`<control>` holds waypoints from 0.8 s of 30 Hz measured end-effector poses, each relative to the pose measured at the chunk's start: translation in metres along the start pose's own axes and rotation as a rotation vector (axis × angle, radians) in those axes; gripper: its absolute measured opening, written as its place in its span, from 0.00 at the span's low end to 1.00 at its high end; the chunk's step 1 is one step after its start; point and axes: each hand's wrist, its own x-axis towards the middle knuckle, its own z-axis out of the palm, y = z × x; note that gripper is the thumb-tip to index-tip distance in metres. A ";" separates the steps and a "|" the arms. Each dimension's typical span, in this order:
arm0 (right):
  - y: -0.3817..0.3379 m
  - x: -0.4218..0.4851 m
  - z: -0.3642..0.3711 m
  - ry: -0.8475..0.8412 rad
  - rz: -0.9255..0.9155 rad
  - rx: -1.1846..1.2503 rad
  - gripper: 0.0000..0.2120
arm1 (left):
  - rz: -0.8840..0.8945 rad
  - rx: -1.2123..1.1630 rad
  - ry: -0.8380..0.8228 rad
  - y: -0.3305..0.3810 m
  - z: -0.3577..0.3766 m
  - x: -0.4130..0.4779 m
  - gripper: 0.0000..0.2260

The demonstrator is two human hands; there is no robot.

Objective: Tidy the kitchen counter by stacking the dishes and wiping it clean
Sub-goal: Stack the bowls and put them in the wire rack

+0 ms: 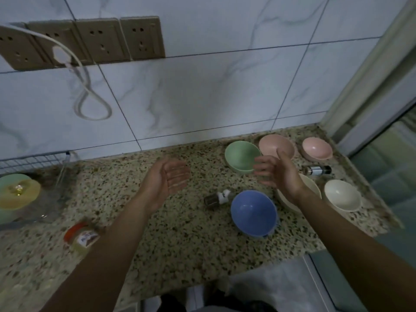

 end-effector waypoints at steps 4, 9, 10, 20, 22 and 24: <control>0.031 -0.016 -0.031 0.089 0.035 0.017 0.38 | -0.108 0.053 -0.030 -0.033 0.029 0.011 0.27; 0.067 -0.030 -0.043 0.188 0.089 0.102 0.33 | -0.232 0.133 -0.024 -0.072 0.058 0.015 0.25; 0.073 -0.034 -0.044 0.208 0.094 0.113 0.32 | -0.255 0.159 -0.026 -0.081 0.064 0.014 0.24; 0.099 -0.060 -0.025 0.404 0.264 0.155 0.26 | -0.314 0.185 -0.087 -0.110 0.094 0.024 0.11; 0.100 -0.066 -0.019 0.402 0.325 0.169 0.26 | -0.353 0.166 -0.111 -0.112 0.097 0.028 0.12; 0.101 -0.072 -0.012 0.395 0.363 0.184 0.27 | -0.394 0.135 -0.165 -0.118 0.096 0.037 0.19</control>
